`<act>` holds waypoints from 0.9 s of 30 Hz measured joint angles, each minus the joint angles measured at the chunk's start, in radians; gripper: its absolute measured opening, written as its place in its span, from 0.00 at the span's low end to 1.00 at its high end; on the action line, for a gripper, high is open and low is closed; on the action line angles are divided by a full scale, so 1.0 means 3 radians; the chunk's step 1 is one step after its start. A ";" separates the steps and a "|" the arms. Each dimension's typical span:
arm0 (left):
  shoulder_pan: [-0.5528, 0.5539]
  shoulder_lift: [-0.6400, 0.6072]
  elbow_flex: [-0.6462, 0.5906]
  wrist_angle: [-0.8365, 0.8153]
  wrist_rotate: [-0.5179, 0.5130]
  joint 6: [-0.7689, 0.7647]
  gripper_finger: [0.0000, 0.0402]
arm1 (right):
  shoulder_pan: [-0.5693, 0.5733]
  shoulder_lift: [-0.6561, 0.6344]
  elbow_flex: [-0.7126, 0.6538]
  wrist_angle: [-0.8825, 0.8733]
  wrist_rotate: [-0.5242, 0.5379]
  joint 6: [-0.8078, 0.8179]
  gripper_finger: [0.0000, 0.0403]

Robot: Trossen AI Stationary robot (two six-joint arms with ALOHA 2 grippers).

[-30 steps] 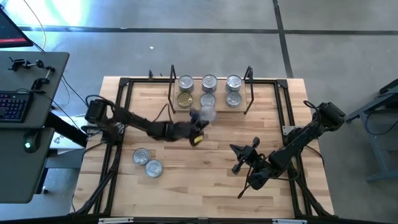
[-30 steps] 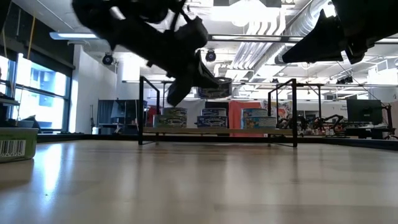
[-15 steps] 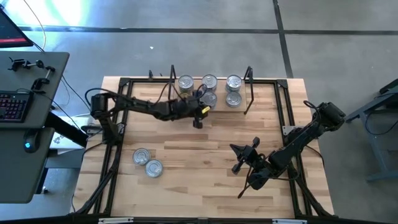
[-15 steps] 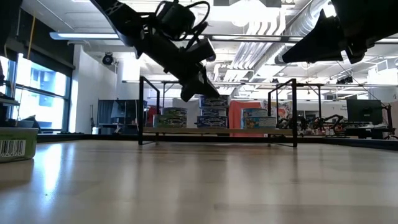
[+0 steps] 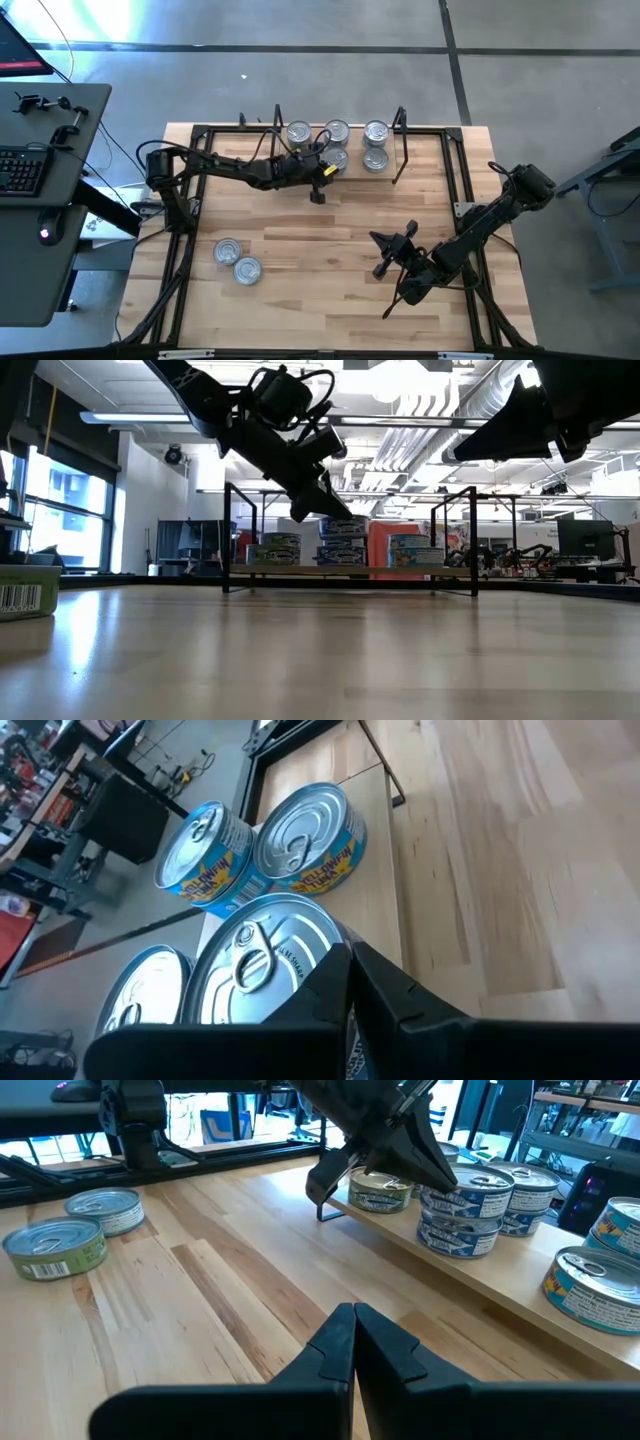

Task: Stack canned seafood by type on shelf
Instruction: Stack the blue tuna can on top of the blue tuna can on the shelf, then stack the yellow-blue tuna can on top of the yellow-blue tuna can on the shelf

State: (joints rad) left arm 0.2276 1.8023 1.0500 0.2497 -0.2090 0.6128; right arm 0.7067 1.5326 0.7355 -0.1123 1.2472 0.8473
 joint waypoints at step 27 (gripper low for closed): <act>0.0072 0.0001 0.0006 0.0131 -0.0042 0.0011 0.25 | 0.0000 0.0000 0.0000 0.0001 -0.0003 0.0002 0.00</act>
State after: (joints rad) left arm 0.2493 1.8027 1.0519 0.2891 -0.2217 0.6161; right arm 0.7067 1.5326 0.7354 -0.1120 1.2465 0.8478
